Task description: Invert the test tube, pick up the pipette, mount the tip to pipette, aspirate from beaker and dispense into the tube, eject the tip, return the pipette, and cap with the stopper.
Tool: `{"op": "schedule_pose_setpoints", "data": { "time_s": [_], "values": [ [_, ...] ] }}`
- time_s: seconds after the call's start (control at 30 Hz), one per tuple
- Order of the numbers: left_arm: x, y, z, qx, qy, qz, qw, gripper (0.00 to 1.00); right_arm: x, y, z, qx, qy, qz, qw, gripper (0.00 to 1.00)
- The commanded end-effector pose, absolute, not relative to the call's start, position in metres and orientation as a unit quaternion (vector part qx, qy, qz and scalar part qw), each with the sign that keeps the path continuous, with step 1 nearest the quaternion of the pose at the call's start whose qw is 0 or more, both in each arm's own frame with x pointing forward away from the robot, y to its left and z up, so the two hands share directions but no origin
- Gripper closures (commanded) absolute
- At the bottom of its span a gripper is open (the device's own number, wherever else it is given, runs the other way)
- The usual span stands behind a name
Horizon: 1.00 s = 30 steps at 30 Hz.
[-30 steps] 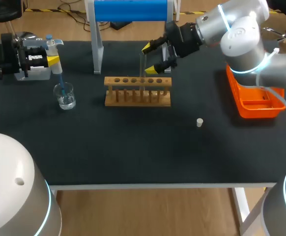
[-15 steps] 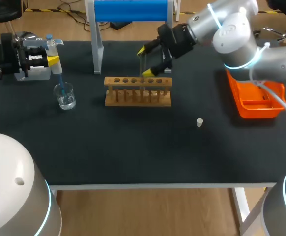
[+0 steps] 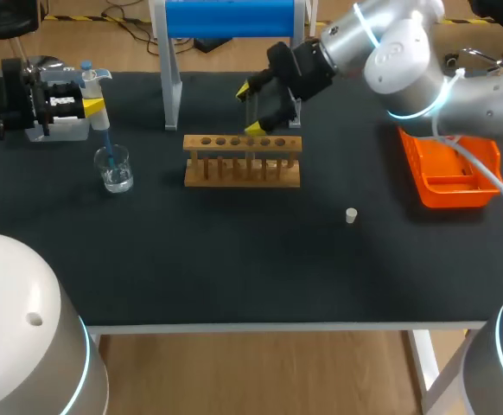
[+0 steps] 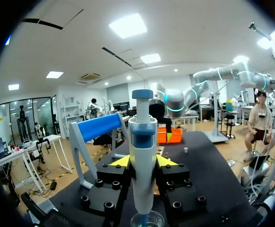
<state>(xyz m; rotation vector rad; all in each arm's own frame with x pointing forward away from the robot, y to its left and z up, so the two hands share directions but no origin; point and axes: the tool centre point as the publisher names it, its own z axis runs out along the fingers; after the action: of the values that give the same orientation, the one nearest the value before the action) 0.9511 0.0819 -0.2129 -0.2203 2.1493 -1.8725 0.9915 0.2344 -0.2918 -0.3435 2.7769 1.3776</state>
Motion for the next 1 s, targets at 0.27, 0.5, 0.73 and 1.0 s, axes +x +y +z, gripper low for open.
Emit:
{"op": "schedule_pose_setpoints", "data": {
  "time_s": [0.27, 0.5, 0.73, 1.0],
  "values": [
    [0.951, 0.083, -0.212, -0.075, 0.744, -0.649, 0.139, 1.00, 0.997, 0.226, -0.287, -0.105, 0.895, 0.434, 0.012, 0.00],
    [0.951, 0.083, -0.212, -0.075, 0.744, -0.649, 0.139, 1.00, 0.997, 0.221, -0.288, -0.101, 0.896, 0.432, 0.015, 0.00],
    [0.951, 0.083, -0.212, -0.075, 0.744, -0.649, 0.139, 1.00, 0.996, 0.222, -0.289, -0.100, 0.896, 0.432, 0.019, 0.00],
    [0.951, 0.083, -0.212, -0.075, 0.744, -0.649, 0.139, 1.00, 0.996, 0.222, -0.289, -0.100, 0.896, 0.432, 0.019, 0.00]
  ]
}}
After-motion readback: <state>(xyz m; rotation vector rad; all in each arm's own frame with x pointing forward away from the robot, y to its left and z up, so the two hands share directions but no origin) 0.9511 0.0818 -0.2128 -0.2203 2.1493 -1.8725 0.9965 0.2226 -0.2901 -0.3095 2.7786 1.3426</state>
